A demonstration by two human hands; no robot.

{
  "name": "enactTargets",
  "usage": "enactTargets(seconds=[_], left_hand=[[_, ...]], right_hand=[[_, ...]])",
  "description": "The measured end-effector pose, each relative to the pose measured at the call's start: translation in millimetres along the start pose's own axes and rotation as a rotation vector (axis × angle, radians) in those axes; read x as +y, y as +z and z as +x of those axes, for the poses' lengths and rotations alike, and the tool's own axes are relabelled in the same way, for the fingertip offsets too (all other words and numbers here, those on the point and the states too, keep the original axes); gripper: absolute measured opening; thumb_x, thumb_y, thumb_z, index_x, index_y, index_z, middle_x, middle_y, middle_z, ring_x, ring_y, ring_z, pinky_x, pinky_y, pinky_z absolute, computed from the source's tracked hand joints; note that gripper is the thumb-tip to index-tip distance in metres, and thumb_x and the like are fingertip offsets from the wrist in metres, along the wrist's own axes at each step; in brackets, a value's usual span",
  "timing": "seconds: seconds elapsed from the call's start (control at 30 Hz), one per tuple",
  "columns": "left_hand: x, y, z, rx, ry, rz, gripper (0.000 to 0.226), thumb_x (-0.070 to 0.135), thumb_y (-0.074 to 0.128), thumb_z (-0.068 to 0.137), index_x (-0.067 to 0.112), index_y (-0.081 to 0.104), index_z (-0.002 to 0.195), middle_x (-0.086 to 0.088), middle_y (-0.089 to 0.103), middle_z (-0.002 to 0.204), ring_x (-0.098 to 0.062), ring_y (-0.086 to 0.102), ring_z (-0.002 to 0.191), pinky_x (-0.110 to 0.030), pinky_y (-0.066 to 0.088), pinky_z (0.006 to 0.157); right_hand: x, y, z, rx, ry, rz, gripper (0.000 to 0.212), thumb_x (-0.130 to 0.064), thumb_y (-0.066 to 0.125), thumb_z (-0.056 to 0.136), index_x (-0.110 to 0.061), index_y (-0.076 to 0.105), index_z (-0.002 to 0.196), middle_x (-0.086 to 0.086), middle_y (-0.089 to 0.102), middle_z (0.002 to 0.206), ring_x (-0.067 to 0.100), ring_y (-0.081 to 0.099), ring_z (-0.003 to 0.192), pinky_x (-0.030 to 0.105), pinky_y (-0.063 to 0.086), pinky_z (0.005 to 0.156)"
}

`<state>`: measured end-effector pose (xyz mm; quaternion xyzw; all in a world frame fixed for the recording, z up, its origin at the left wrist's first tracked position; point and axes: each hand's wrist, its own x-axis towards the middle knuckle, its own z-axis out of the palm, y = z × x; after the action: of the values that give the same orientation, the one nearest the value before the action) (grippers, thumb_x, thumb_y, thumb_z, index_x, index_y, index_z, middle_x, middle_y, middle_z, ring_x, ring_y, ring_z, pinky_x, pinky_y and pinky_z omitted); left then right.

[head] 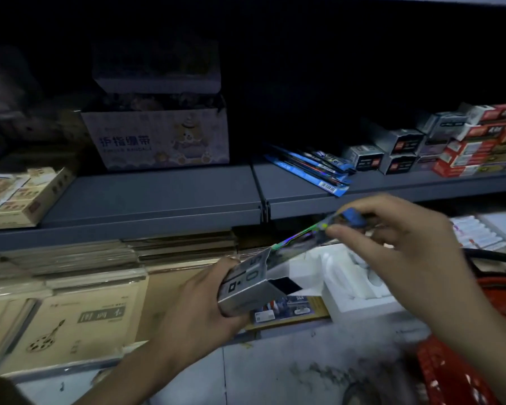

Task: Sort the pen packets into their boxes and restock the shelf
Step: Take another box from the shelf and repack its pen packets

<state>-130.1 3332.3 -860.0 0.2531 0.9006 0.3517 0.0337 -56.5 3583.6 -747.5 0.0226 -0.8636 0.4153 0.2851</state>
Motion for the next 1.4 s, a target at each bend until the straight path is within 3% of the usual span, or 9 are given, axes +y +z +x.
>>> enactTargets(seconds=[0.13,0.3,0.43,0.57,0.73,0.93,1.2,1.3,1.4], left_hand=[[0,14,-8,-0.023,-0.027,-0.122,0.048,0.040,0.072,0.060,0.049,0.049,0.101,0.026,0.063,0.092,-0.003,0.062,0.076,-0.021,0.046,0.058],[-5,26,-14,-0.025,-0.065,-0.188,0.051,0.023,0.081,0.066,0.045,0.054,0.102,0.019,0.068,0.085,-0.006,0.062,0.070,-0.020,0.045,0.057],[-3,25,-14,-0.011,-0.098,-0.225,0.045,0.019,0.085,0.069,0.037,0.059,0.101,0.018,0.068,0.083,-0.002,0.061,0.067,-0.018,0.045,0.057],[1,21,-9,0.005,-0.120,-0.203,0.044,0.017,0.085,0.069,0.036,0.057,0.097,0.020,0.065,0.083,-0.003,0.059,0.066,-0.016,0.043,0.055],[4,25,-5,-0.014,-0.123,-0.186,0.046,0.019,0.085,0.071,0.039,0.054,0.099,0.024,0.064,0.093,-0.004,0.063,0.076,-0.019,0.047,0.057],[2,28,-1,0.004,-0.162,-0.176,0.051,0.021,0.086,0.071,0.044,0.053,0.103,0.029,0.063,0.095,-0.001,0.064,0.080,-0.017,0.050,0.056],[25,31,16,0.124,-0.176,-0.287,0.056,0.041,0.089,0.073,0.051,0.047,0.109,0.040,0.059,0.101,0.011,0.063,0.089,-0.019,0.058,0.063],[34,30,23,0.220,-0.170,-0.273,0.058,0.042,0.086,0.070,0.052,0.044,0.109,0.027,0.066,0.097,0.000,0.067,0.082,-0.032,0.061,0.064],[46,27,26,0.256,-0.108,-0.153,0.054,0.049,0.073,0.073,0.051,0.036,0.113,0.020,0.065,0.103,-0.005,0.066,0.089,-0.036,0.057,0.070]], right_hand=[[5,24,-7,-0.065,0.136,0.060,0.026,-0.023,0.092,0.073,-0.026,0.067,0.078,-0.006,0.068,0.071,0.014,0.057,0.060,0.013,0.040,0.054],[15,45,-10,-0.158,0.211,0.020,0.027,-0.026,0.093,0.072,-0.027,0.065,0.074,-0.008,0.067,0.071,0.019,0.055,0.059,0.026,0.043,0.055],[17,44,-2,-0.166,0.282,0.188,0.022,-0.016,0.092,0.073,-0.022,0.071,0.075,-0.003,0.074,0.072,0.029,0.062,0.065,0.020,0.044,0.056],[21,36,8,-0.104,0.331,0.363,0.020,-0.007,0.091,0.072,-0.015,0.073,0.077,0.001,0.076,0.072,0.009,0.060,0.058,0.015,0.047,0.057],[29,47,6,-0.181,0.351,0.297,0.021,-0.016,0.094,0.068,-0.015,0.076,0.080,0.007,0.076,0.076,0.017,0.063,0.067,0.025,0.050,0.062],[34,38,18,-0.128,0.490,0.359,0.013,-0.025,0.080,0.089,-0.013,0.078,0.084,0.002,0.073,0.072,0.004,0.062,0.061,0.011,0.045,0.056],[18,52,2,-0.165,0.690,0.597,0.028,-0.049,0.069,0.095,-0.023,0.078,0.094,-0.003,0.076,0.084,0.015,0.073,0.079,0.050,0.058,0.086],[12,59,-5,-0.173,0.607,0.652,0.041,-0.050,0.084,0.074,-0.023,0.076,0.104,-0.001,0.079,0.096,0.013,0.075,0.091,0.035,0.062,0.080],[14,67,-9,-0.170,0.580,0.592,0.047,-0.019,0.096,0.069,-0.014,0.074,0.109,0.000,0.081,0.096,0.013,0.077,0.092,0.024,0.059,0.073]])
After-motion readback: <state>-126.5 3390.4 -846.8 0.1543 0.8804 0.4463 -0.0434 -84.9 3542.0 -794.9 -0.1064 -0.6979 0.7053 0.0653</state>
